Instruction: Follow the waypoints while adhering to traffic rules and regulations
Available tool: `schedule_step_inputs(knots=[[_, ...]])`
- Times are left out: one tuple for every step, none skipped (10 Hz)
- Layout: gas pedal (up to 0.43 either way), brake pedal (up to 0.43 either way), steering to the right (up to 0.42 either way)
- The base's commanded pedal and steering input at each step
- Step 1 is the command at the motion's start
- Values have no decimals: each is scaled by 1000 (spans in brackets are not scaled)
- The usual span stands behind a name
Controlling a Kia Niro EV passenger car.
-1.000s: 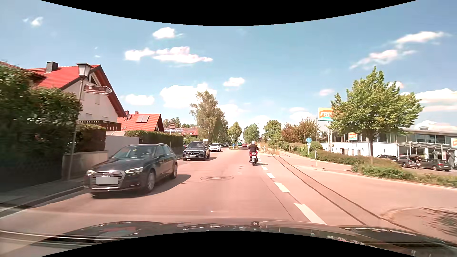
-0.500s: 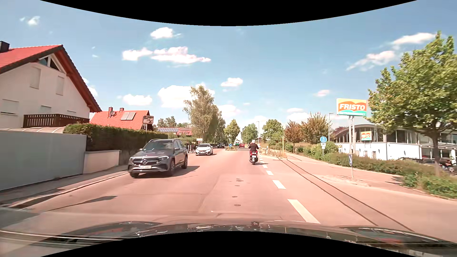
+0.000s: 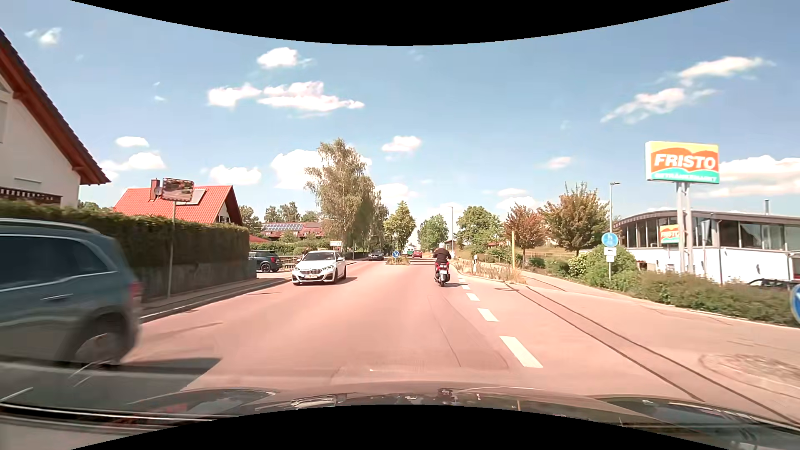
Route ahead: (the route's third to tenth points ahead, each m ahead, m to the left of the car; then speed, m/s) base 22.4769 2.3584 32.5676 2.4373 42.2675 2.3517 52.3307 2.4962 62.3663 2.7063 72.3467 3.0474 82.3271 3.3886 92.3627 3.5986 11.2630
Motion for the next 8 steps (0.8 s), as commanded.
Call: schedule_step_inputs(knots=[[228,12,11],[228,12,11],[228,12,11],[228,12,10],[197,12,9],[177,12,9],[177,12,9],[169,12,9]])
